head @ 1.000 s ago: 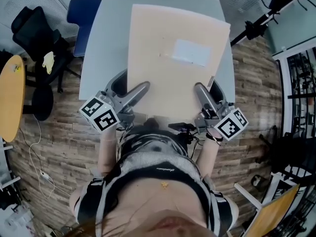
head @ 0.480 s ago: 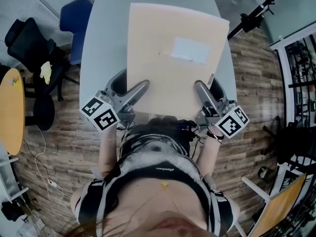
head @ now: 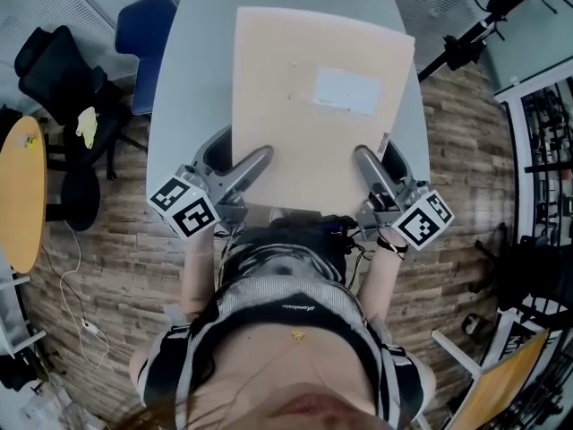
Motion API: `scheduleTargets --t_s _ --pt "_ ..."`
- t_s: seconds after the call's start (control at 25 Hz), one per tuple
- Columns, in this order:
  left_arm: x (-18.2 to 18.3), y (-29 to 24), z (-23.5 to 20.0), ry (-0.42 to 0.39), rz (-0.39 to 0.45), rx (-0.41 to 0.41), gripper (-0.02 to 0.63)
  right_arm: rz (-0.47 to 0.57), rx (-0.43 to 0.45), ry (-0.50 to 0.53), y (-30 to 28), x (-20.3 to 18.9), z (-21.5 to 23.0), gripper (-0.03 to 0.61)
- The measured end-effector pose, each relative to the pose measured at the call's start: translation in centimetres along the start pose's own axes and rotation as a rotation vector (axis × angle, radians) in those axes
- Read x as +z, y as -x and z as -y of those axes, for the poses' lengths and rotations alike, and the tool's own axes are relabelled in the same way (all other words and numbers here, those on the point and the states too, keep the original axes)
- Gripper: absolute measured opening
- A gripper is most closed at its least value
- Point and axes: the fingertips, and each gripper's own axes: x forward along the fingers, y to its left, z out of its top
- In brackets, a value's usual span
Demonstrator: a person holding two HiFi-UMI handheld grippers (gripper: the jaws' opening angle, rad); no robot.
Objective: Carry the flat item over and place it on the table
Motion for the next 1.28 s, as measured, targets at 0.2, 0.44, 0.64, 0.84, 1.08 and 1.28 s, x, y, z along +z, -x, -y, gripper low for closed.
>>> scheduleTargets --t_s 0.2,0.44,0.64,0.84,1.08,1.28 --pt "0.5 -0.6 -0.3 0.000 0.014 0.026 0.356 -0.013 0.017 -0.012 -0.8 0.7 0.8 0.316" --pt "0.8 -2.2 -0.3 0.001 0.022 0.066 0.356 -0.034 0.049 -0.020 -1.5 1.9 2.4 0.316" --pt "1.7 -3.1 0.3 -0.013 0.036 0.090 0.356 -0.039 0.077 -0.029 -2.0 3.2 2.9 0.316" --pt "2.3 -4.6 1.0 -0.021 0.047 0.112 0.356 -0.047 0.098 -0.026 -2.1 5.0 3.9 0.316" --pt "1.8 -4.8 1.3 -0.021 0.068 0.126 0.356 -0.061 0.128 -0.011 -2.0 5.2 4.3 0.314" --pt "1.4 -6.3 1.5 -0.014 0.061 0.129 0.356 -0.067 0.116 -0.023 -1.7 5.8 5.7 0.314"
